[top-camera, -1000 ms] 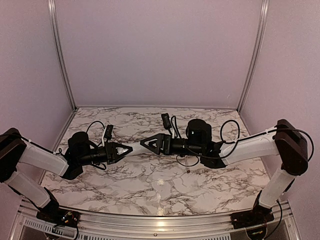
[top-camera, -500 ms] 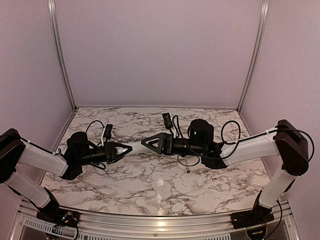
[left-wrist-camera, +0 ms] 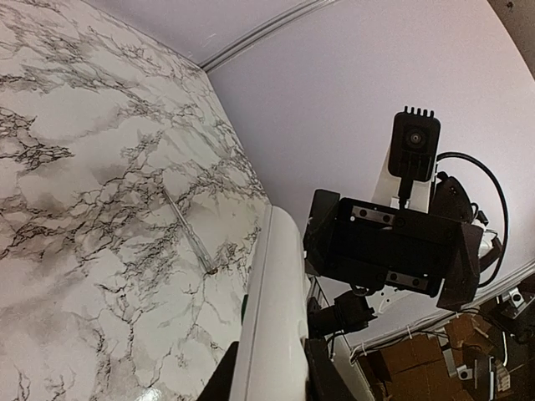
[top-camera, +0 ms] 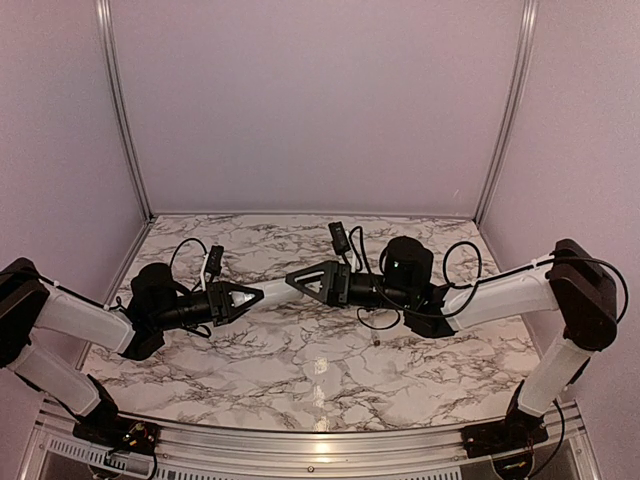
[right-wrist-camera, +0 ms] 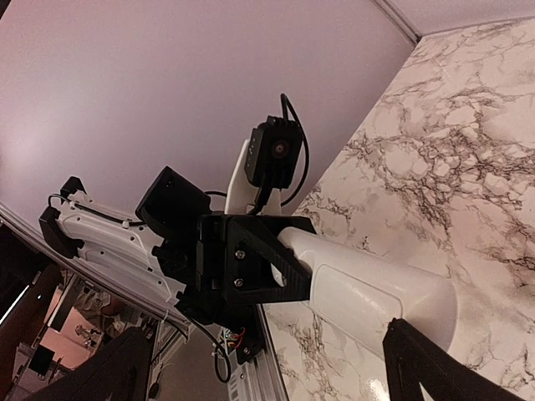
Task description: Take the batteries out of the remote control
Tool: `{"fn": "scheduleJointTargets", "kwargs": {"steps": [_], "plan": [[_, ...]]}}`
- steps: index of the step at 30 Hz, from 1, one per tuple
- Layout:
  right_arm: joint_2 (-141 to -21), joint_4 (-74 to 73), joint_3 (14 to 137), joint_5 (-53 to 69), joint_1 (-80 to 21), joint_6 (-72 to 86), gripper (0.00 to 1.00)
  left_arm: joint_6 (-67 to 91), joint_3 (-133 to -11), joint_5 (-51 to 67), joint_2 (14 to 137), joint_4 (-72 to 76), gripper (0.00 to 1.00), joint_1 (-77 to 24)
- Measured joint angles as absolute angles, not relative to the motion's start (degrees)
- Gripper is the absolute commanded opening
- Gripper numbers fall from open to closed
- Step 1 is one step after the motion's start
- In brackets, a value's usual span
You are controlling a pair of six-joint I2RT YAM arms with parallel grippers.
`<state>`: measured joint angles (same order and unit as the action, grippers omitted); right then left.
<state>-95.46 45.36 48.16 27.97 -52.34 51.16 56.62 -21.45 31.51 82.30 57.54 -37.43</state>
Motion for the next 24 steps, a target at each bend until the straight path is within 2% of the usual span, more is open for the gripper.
{"fn": "scheduleJointTargets", "kwargs": {"steps": [16,24], "plan": [[-94.67,50.74,47.68,36.53,-52.47,54.19,0.96,56.64,-21.45,31.48,81.93,59.37,0.0,-37.45],[-84.75,37.54,47.68,25.54,-52.82,46.63,0.96,56.9,-21.45,31.44,81.93,59.57,0.0,-37.45]]}}
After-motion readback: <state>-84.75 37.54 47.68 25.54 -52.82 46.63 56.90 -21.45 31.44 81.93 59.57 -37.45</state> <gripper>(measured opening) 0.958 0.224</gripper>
